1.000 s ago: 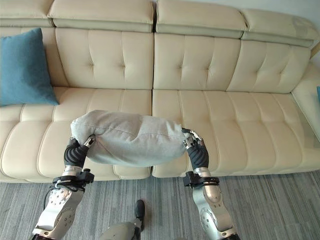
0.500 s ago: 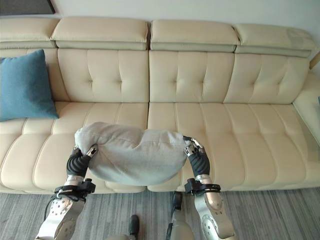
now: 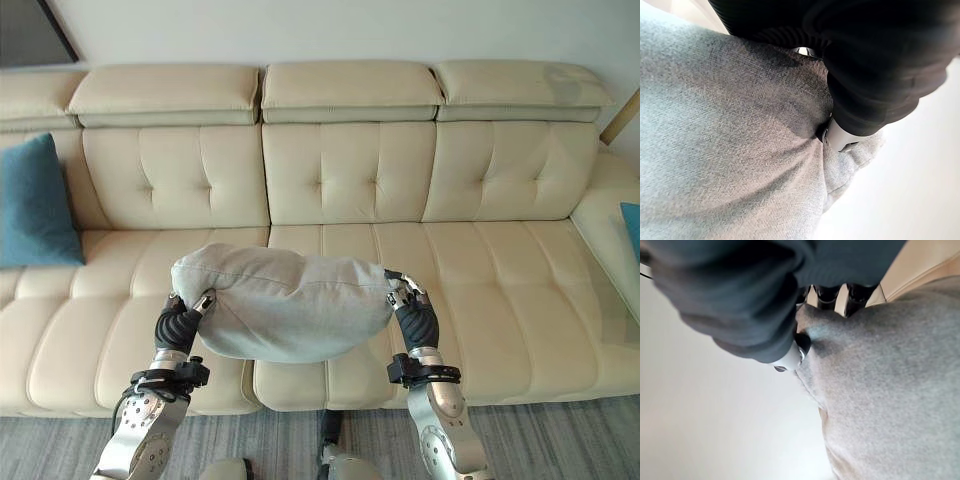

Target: Pick up all the scattered cushions and arrange them neatly on the sofa.

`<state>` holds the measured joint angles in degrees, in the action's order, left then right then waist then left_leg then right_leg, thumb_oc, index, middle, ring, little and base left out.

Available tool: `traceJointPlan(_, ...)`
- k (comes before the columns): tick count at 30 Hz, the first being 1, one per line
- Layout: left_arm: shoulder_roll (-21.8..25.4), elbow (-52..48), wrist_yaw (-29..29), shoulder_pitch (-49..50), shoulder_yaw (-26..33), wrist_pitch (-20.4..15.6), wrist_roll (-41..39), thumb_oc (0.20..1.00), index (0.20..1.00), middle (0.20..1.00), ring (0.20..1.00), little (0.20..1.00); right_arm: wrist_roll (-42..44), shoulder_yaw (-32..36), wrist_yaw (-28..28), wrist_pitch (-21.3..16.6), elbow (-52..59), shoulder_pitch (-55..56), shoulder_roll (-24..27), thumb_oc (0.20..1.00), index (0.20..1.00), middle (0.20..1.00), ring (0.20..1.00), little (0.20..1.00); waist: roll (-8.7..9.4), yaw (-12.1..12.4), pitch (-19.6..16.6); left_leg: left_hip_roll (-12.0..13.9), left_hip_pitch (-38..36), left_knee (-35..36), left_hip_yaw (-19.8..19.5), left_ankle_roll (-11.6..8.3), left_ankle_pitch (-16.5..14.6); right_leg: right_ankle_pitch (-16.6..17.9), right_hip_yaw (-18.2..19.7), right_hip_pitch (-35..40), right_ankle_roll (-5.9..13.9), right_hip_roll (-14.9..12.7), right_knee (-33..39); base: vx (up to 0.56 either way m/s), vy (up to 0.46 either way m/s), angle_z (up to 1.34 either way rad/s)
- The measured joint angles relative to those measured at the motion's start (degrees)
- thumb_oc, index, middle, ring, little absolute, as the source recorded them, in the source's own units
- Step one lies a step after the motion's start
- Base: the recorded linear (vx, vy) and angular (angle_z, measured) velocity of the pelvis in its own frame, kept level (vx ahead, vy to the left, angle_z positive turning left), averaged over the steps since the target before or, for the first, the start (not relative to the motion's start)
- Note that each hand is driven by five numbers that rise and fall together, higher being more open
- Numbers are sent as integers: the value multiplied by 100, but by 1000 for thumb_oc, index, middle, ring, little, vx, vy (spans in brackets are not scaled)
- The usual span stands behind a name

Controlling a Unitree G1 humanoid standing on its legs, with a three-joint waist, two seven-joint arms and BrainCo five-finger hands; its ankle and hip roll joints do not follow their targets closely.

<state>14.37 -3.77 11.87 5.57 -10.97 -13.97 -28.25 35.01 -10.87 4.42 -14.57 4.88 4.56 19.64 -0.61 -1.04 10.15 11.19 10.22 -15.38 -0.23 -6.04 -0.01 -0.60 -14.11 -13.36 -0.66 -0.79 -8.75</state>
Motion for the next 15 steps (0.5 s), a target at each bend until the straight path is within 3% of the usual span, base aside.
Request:
traceJointPlan(1, 44, 9, -3, -80, -7, -30, 3, 200, 200, 200, 200, 200, 1, 35, 9, -18, 6, -28, 2, 200, 200, 200, 200, 200, 135, -20, 78, 17, -130, 319, 59, -24, -48, 96, -40, -65, -398, -152, -281, 125, 81, 18)
traceJointPlan(2, 35, 204, 60, -122, -11, -24, -7, 200, 200, 200, 200, 200, -3, 6, 29, 0, -72, -109, -10, 200, 200, 200, 200, 200, 199, 51, 109, -31, -146, 994, 103, -27, -36, -2, -45, -109, -330, -196, -247, 189, 121, 15)
traceJointPlan(3, 84, 273, 147, -157, -25, -20, -9, 200, 200, 200, 200, 200, -4, -44, 55, 1, -83, -118, -60, 200, 200, 200, 200, 200, 134, 98, 151, -268, -98, 1343, 109, 82, -80, 148, 6, 76, -117, -173, 311, 293, 195, 0)
traceJointPlan(4, 91, 279, 154, -185, -23, -25, -13, 200, 200, 200, 200, 200, -6, -83, 63, -4, -111, -160, -56, 200, 200, 200, 200, 200, 89, 115, 157, -264, -120, 1516, 59, 160, -102, 311, 29, 149, 2, -125, 529, 287, 197, -8)
traceJointPlan(5, 98, 342, 178, -210, -23, -21, -16, 200, 200, 200, 200, 200, -12, -83, 111, 12, -143, -190, -61, 200, 200, 200, 200, 200, 139, 140, 174, -389, -303, 1741, 109, 113, 82, 407, 167, 256, 58, -171, 820, 256, 200, -24)
traceJointPlan(6, 101, 398, 194, -151, -15, -17, -37, 200, 200, 200, 200, 200, -15, -148, 137, 21, -144, -189, -53, 200, 200, 200, 200, 200, 83, 172, 173, -485, -508, 2020, 137, 110, 96, 425, 326, 457, 273, -190, 1062, 225, 211, -21)
traceJointPlan(9, 237, 387, 196, -85, -22, -18, -37, 200, 200, 200, 200, 200, -174, -256, 266, 40, -144, -242, -113, 200, 200, 200, 200, 200, 182, 253, 91, -757, -750, 2039, 408, 94, 140, 429, 526, 784, 434, -446, 1381, 172, 172, -15)
traceJointPlan(10, 282, 383, 202, -87, -22, -20, -38, 200, 200, 200, 200, 200, -306, -302, 347, 54, -144, -333, -112, 200, 200, 200, 200, 200, 227, 266, 28, -815, -737, 2039, 408, 96, 139, 394, 553, 779, 575, -508, 1381, 78, 88, 0)
traceJointPlan(13, 438, 400, 339, -151, -22, -21, -41, 200, 200, 200, 200, 200, -684, -442, 617, 125, -155, -796, -120, 200, 200, 200, 200, 200, 527, 303, -158, -878, -716, 2028, 448, 382, 346, 579, 650, 775, 563, -550, 1381, 52, 95, 9)
traceJointPlan(15, 438, 569, 568, -694, -76, -22, -46, 200, 200, 200, 200, 200, -872, -579, 919, 169, -315, -1625, 34, 200, 200, 200, 200, 200, 631, 297, -202, -941, -628, 1998, 531, 468, 465, 964, 771, 658, 483, -599, 1380, -20, 65, -2)
